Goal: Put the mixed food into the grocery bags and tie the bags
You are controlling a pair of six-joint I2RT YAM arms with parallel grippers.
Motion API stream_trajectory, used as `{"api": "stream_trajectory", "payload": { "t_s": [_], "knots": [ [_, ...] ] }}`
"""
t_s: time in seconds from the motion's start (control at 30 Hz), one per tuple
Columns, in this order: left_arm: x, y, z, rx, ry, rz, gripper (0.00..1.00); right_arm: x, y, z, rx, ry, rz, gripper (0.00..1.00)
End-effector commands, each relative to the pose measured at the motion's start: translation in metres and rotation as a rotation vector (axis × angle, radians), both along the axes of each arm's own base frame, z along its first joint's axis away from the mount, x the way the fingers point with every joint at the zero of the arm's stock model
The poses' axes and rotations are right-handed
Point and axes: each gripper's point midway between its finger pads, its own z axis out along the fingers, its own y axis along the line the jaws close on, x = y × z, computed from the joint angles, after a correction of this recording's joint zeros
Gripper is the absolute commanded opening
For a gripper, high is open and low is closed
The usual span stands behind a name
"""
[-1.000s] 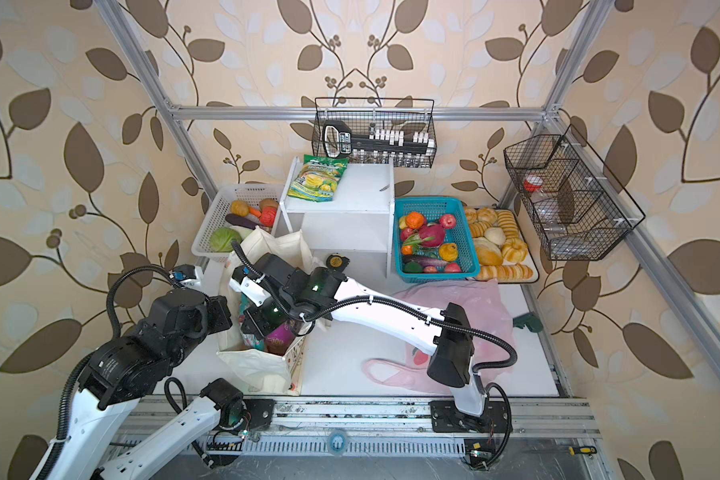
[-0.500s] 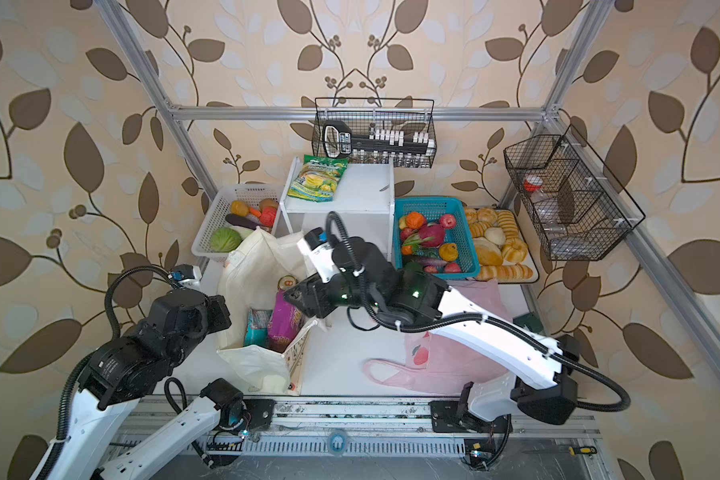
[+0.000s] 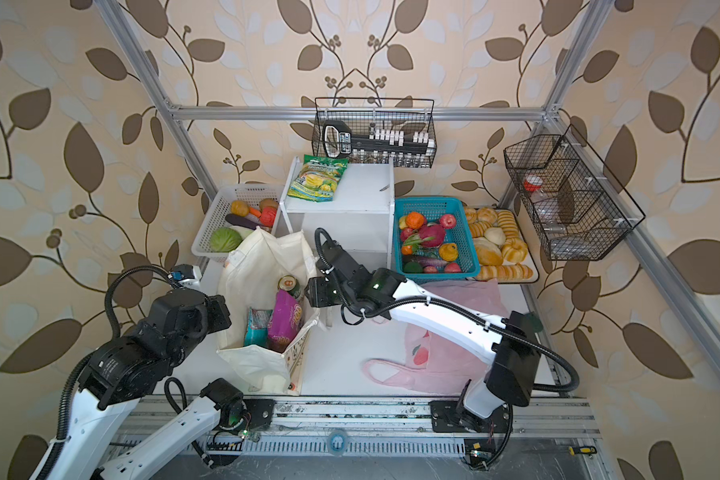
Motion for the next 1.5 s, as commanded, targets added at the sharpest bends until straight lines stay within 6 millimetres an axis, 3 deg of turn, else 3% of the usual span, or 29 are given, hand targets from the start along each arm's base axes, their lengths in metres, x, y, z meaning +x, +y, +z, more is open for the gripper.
{"api": "stream_trajectory", "payload": {
  "t_s": [0.0, 0.03, 0.07, 0.27, 0.63, 0.9, 1.13, 1.47],
  "knots": [
    [0.006, 0.010, 0.015, 0.019, -0.084, 0.056, 0.00, -0.010, 0.026, 0.034, 0.064, -0.036, 0.052, 0.21],
    [0.008, 0.014, 0.018, 0.036, -0.107, 0.073, 0.00, -0.011, 0.031, 0.038, 0.055, -0.063, 0.063, 0.07],
    [0.009, 0.018, 0.023, 0.054, -0.128, 0.090, 0.00, -0.012, 0.037, 0.042, 0.053, -0.083, 0.073, 0.00],
    [0.012, 0.051, 0.049, 0.221, -0.183, 0.249, 0.00, -0.020, 0.079, 0.070, 0.140, -0.105, 0.160, 0.00],
    [0.018, 0.073, 0.080, 0.386, -0.239, 0.356, 0.00, -0.016, 0.134, 0.106, 0.280, -0.135, 0.216, 0.00],
    [0.024, 0.084, 0.093, 0.445, -0.228, 0.399, 0.00, -0.012, 0.163, 0.113, 0.372, -0.142, 0.248, 0.00],
    [0.038, 0.119, 0.077, 0.408, -0.185, 0.511, 0.00, -0.004, 0.197, 0.106, 0.418, -0.148, 0.268, 0.00],
    [0.041, 0.154, 0.108, 0.565, -0.218, 0.678, 0.00, -0.007, 0.236, 0.117, 0.503, -0.207, 0.315, 0.00]
  ]
}}
